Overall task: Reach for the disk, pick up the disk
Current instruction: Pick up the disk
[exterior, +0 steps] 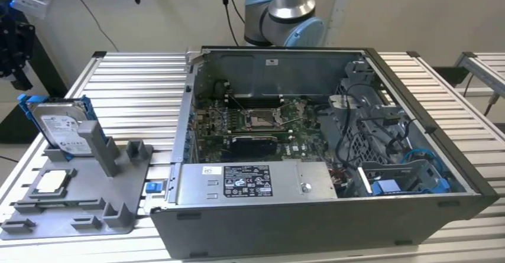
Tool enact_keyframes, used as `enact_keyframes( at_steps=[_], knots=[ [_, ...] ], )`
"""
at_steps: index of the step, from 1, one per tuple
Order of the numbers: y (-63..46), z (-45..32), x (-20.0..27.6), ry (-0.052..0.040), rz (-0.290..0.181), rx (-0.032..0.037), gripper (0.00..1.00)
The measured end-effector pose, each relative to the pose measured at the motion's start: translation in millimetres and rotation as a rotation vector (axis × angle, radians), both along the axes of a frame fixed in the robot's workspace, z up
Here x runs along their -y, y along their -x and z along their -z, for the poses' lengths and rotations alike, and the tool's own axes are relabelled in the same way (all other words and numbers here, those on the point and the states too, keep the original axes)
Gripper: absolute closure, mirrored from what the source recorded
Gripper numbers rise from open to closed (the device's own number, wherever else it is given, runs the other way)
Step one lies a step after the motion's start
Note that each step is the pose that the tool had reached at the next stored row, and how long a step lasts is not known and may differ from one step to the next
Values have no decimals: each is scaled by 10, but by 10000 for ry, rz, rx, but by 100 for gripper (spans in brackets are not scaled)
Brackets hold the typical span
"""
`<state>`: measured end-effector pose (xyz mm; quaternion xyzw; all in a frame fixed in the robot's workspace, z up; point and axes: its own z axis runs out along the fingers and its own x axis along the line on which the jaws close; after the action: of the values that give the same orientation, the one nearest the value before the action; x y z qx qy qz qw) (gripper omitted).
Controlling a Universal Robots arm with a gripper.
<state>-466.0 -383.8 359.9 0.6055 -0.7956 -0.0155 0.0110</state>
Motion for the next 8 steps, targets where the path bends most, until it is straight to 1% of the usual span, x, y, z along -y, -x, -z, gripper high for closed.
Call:
enact_keyframes(
  at_steps=[6, 7, 8],
  knots=[
    [0, 0, 0, -6, -1094, 3, 100],
    [0, 0, 0, -7, -1232, 3, 100],
    [0, 0, 0, -8, -1259, 3, 100]
  ],
)
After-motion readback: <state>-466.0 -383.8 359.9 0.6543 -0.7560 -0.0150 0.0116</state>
